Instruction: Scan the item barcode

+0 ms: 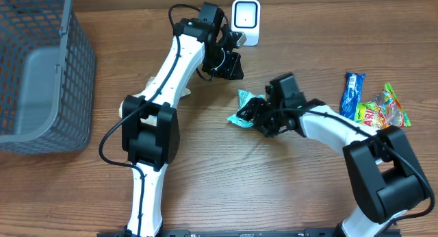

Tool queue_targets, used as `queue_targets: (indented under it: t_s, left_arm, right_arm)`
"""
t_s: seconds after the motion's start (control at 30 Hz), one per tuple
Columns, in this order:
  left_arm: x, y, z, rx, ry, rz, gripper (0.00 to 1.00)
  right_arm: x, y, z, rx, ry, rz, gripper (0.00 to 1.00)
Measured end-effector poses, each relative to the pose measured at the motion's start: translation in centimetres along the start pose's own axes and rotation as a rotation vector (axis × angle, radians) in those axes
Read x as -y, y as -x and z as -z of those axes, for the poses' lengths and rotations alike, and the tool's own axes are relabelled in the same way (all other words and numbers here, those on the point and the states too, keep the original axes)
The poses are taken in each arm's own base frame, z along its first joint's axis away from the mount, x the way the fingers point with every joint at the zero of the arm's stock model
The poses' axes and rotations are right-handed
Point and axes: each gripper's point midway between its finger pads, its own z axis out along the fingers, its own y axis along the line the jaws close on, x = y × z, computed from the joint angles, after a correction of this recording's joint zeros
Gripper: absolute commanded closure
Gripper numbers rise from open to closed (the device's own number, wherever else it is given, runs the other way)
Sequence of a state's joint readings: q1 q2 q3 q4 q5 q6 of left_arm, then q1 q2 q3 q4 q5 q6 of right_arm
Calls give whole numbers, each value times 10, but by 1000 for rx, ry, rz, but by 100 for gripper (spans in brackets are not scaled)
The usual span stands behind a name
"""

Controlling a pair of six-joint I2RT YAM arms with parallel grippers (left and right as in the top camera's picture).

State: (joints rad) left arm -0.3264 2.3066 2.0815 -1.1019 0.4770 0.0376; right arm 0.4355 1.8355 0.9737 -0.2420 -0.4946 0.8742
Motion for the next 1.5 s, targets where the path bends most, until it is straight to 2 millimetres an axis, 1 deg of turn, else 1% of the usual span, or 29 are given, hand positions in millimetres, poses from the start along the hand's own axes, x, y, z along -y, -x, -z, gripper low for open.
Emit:
queue_targets:
  t_s: [0.17,0.23,0.33,0.4,0.43,0.47,0.63,0.77,0.83,0.93,1.03,1.1,1.2,1.23,1.27,1.3,1.33,1.37,1.4,1.5]
  left_arm:
    - [-2,0,0,0,7,1,82]
    - [-2,0,0,0,10,1,82]
    - [-2,0,0,0,10,1,82]
    - [-2,0,0,0,10,1,82]
    - [-2,0,0,0,11,1,82]
    - [-2,0,0,0,11,1,82]
    - [-2,0,0,-1,11,1,82]
    - [-3,0,0,-2,13,-10,82]
    - [-3,-1,0,-2,16,-18,81]
    - [-6,-1,0,-3,36,-21,79]
    - [-12,-1,1,-7,68,-20,77]
    - [-15,-2,1,-8,86,-18,76]
    - [-21,-1,3,-6,102,-11,75]
    - [-23,-1,3,-5,106,-6,74]
    - [-25,-1,4,-3,111,-1,73]
    - [-30,-1,6,0,117,5,73]
    - [-32,-1,7,1,120,10,72]
    - [-35,-1,8,3,123,15,72]
    - [-35,-1,9,4,124,15,72]
    - [-38,-1,10,6,126,22,72]
  right_arm:
    - [-8,3,-8,52,-2,8,33]
    - [-4,5,-15,66,-17,5,41]
    - [-2,8,-20,71,-15,4,64]
    - [-1,8,-21,70,-19,17,86]
    - [-1,9,-21,72,-17,29,93]
    - [-1,9,-20,72,-15,37,96]
    - [3,10,-15,40,-16,78,96]
    - [12,7,-3,-27,-100,131,96]
    - [22,2,12,-75,-230,186,96]
    - [32,7,37,-68,-449,311,96]
    - [26,21,55,13,-626,471,96]
    - [23,26,63,72,-742,576,96]
    - [23,20,69,95,-868,688,96]
    - [24,17,69,94,-904,722,85]
    - [26,14,67,90,-936,749,65]
    - [35,10,62,63,-1011,794,58]
    - [41,8,60,46,-1047,808,53]
    - [47,6,59,30,-1088,823,51]
    - [48,5,58,29,-1098,822,51]
    - [43,-1,53,46,-1074,792,51]
